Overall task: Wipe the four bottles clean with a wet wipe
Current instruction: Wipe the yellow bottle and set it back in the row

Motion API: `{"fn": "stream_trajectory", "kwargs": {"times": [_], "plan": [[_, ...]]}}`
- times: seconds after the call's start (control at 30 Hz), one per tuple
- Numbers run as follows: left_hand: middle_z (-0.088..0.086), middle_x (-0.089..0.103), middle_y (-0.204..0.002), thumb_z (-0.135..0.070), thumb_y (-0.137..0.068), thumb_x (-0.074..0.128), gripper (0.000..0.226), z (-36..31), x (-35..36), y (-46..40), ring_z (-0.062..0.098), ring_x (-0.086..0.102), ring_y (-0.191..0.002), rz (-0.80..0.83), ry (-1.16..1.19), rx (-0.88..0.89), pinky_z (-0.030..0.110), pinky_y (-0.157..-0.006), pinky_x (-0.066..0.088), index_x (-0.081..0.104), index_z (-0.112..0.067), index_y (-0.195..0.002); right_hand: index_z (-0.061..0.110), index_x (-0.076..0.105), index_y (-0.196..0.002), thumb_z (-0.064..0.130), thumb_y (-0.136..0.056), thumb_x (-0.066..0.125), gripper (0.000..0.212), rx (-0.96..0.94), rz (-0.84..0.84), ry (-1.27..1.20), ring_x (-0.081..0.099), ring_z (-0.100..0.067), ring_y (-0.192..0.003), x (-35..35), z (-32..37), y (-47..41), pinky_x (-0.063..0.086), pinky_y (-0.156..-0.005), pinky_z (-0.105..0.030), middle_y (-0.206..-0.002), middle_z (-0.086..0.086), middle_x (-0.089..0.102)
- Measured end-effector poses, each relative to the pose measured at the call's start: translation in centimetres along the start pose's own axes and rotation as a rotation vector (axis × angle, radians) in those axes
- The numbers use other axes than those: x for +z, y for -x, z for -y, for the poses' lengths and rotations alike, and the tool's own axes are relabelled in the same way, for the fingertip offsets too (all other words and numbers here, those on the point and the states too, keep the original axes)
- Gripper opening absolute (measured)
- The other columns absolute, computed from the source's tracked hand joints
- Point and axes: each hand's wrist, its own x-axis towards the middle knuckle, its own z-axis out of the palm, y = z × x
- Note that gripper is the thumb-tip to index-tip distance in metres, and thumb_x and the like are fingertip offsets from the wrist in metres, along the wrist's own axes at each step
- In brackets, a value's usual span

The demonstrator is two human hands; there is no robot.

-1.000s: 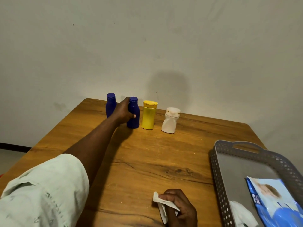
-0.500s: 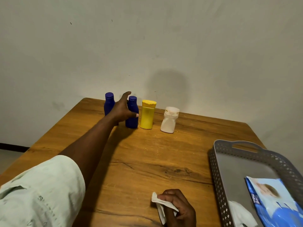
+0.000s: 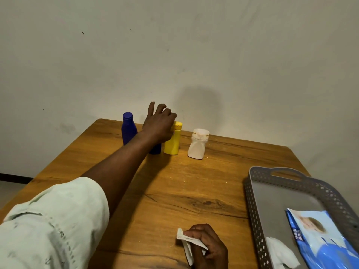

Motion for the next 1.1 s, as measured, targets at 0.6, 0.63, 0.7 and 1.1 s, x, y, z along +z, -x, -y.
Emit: {"fn": "stream_trajectory", "kwargs": {"times": [0.6,0.63,0.7,1.1], "plan": [[0.007,0.059,-0.1,-0.016,-0.081,0.066,0.028,-4.9,-6.3,12.7,0.022,0.058,-0.095,-0.003,2.002,-0.386,0.028,-0.069,0.055,0.056,-0.012,-0.107,0.026,0.074,-0.069,-0.001,-0.078,0.071,0.029,0.021,-0.017,-0.038,0.066,-0.009,-0.072,-0.2,-0.7,-0.1,0.047,-0.062,-0.02,-0.077,0.011,0.065],[0.012,0.06,-0.102,-0.02,-0.079,0.062,0.031,-5.3,-6.4,13.9,0.025,0.058,-0.095,0.006,2.074,-0.416,0.032,-0.071,0.056,0.054,-0.011,-0.109,0.027,0.073,-0.068,0.0,-0.081,0.067,0.03,0.032,-0.021,-0.038,0.065,-0.008,-0.073,-0.2,-0.5,-0.2,0.047,-0.062,-0.02,-0.077,0.01,0.065],[0.02,0.066,-0.101,-0.024,-0.08,0.057,0.033,-6.2,-6.6,16.1,0.028,0.064,-0.093,0.023,2.137,-0.436,0.039,-0.074,0.055,0.052,-0.012,-0.109,0.03,0.071,-0.068,0.014,-0.082,0.056,0.026,0.067,-0.028,-0.063,0.064,-0.007,-0.072,-0.3,0.0,-0.3,0.047,-0.062,-0.021,-0.078,0.01,0.065],[0.02,0.063,-0.079,-0.049,-0.082,0.05,0.057,-10.6,-2.9,26.5,0.032,0.065,-0.072,0.479,2.391,-0.764,0.051,-0.085,0.05,0.064,0.005,-0.092,0.019,0.073,-0.084,-0.005,-0.086,0.057,0.029,0.391,-0.129,-0.278,0.065,-0.022,-0.075,-1.1,1.0,0.5,0.049,-0.063,-0.03,-0.081,-0.004,0.072]]}}
